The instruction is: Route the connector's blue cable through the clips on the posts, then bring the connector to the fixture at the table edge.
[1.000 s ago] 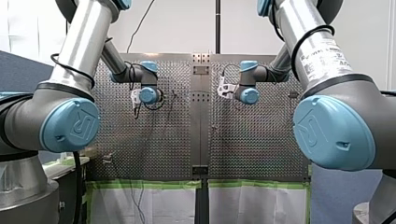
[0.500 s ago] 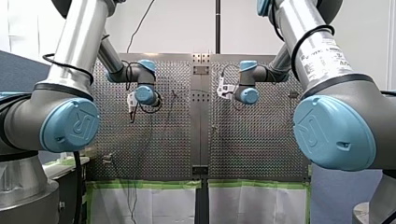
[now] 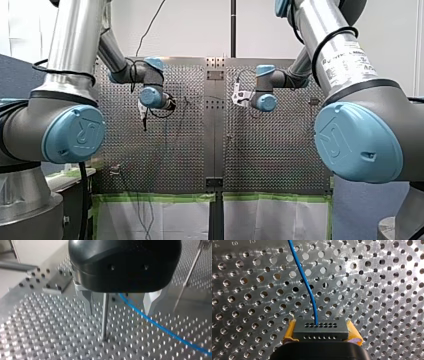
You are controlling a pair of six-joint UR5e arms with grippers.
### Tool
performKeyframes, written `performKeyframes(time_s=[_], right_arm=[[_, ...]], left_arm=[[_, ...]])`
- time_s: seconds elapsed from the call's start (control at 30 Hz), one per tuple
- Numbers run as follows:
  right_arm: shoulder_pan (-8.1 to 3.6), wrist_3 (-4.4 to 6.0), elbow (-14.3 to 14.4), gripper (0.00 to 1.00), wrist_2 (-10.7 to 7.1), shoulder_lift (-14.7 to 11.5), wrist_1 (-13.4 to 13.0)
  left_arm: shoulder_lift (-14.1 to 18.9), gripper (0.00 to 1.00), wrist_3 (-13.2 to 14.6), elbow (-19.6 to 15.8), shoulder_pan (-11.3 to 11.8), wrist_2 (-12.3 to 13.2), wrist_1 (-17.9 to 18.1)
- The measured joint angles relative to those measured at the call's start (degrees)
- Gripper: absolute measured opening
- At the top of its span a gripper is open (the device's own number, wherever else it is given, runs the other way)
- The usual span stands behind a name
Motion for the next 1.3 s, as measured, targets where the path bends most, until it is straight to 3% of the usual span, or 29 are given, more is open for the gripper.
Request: performKeyframes(time_s=[0.47, 1.3], right_arm=[[0.05, -0.01, 0.01, 0.0, 0.0, 0.0, 0.03], [0.37, 0.0, 0.02, 0.0, -0.06, 0.01, 0.14]], left_arm=[[6.41, 1.0, -1.3, -7.19, -1.05, 2.52, -0.18], [6.59, 1.0, -2.38, -7.78, -1.95, 4.47, 0.57]])
